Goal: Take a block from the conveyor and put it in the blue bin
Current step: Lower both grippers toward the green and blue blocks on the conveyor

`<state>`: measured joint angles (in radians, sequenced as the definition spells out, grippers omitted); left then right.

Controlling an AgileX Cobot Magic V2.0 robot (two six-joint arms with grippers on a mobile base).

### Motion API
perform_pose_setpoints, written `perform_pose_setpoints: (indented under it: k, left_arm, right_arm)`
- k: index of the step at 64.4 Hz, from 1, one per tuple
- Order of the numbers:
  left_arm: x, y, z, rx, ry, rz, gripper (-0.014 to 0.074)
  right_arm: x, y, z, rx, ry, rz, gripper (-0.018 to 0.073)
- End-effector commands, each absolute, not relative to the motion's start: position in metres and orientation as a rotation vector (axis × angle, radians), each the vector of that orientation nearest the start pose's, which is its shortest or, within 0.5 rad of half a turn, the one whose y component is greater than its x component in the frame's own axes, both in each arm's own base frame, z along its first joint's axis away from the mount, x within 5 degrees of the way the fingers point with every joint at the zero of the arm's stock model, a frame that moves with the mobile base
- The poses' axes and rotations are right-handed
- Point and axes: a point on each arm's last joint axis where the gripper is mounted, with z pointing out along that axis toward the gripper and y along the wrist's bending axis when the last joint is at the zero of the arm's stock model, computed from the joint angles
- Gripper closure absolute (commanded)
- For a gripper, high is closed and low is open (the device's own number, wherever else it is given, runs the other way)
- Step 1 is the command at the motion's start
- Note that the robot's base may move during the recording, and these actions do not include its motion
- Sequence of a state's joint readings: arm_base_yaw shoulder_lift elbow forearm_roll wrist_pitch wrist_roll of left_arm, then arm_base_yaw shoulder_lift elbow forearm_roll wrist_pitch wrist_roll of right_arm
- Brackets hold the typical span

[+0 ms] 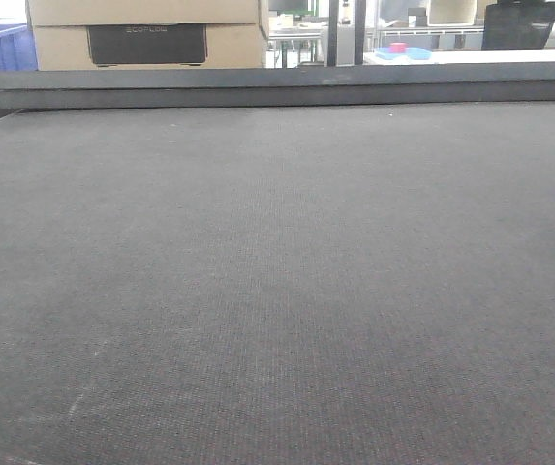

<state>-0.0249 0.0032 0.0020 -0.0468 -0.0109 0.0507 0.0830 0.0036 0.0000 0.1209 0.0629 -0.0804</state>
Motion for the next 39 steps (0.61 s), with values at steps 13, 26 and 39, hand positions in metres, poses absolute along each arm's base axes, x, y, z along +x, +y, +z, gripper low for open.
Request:
perform_pose_setpoints:
  k: [13, 26, 39]
  left_arm:
    - [0.0555, -0.001, 0.2183, 0.013, 1.427, -0.018, 0.0707]
    - [0.0555, -0.001, 0.2188, 0.013, 1.422, -0.018, 0.0707]
    - [0.0549, -0.0008, 0.2223, 0.011, 1.383, -0.017, 0.0707]
  right_arm:
    - [0.0562, 0.005, 0.2093, -0.037, 1.527, 0.098, 0.0713]
    - [0.0562, 0.005, 0.2093, -0.037, 1.527, 0.098, 0.0713]
    - [0.0559, 0.0044, 0.2141, -0.031, 1.474, 0.095, 0.0713]
